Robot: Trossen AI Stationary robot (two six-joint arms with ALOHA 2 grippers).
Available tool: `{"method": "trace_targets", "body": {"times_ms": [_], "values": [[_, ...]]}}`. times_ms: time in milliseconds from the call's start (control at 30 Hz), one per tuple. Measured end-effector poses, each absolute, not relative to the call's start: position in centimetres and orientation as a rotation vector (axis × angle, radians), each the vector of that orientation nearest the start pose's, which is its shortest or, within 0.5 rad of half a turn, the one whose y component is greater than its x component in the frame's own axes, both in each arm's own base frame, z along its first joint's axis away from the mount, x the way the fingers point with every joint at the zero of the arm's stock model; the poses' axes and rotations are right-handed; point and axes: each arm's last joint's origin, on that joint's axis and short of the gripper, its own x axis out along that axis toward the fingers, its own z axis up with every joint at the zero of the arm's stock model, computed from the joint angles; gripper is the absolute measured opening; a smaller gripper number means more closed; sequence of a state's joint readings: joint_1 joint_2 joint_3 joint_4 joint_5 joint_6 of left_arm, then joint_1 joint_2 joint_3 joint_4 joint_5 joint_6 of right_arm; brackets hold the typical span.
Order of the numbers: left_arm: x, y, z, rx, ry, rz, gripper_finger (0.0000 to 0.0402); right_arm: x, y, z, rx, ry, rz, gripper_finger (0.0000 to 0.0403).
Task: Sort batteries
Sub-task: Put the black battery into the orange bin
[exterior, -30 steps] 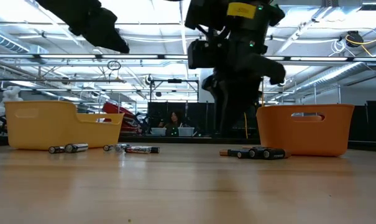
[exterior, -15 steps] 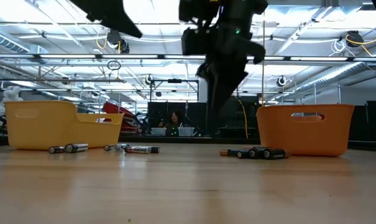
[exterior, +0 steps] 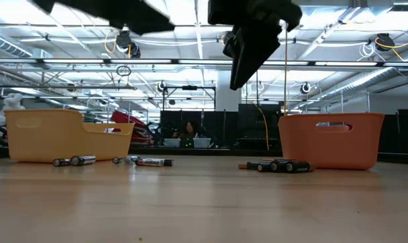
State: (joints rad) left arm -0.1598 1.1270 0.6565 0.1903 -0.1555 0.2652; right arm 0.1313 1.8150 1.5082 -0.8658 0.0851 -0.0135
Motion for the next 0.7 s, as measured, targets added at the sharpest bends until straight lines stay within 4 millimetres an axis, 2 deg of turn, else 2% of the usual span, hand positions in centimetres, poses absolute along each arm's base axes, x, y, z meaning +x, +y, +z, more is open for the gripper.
{"method": "trace_targets", "body": {"times_ms": [167, 300, 400, 533, 700], "values": [[22.0, -2.9, 24.4, 0.269, 0.162, -0.014, 0.0214, 37.4, 5.4, 24.8, -0.09, 1.158, 0.031, 0.0116], [20.1, -2.3, 24.6, 0.282, 0.039, 0.015, 0.0214, 38.0, 5.6, 23.4, -0.079, 1.19, 0.024, 0.0116], [18.7, -1.7, 25.5, 0.262, -0.037, 0.049, 0.0214, 38.6, 5.3, 22.0, -0.067, 1.223, 0.016, 0.0116], [17.7, -1.6, 25.7, 0.24, -0.019, 0.048, 0.0214, 39.1, 4.9, 20.3, -0.047, 1.27, -0.009, 0.0116], [17.4, -1.6, 25.6, 0.242, 0.0, 0.042, 0.0214, 39.2, 5.0, 19.0, -0.02, 1.325, -0.011, 0.0121]]}}
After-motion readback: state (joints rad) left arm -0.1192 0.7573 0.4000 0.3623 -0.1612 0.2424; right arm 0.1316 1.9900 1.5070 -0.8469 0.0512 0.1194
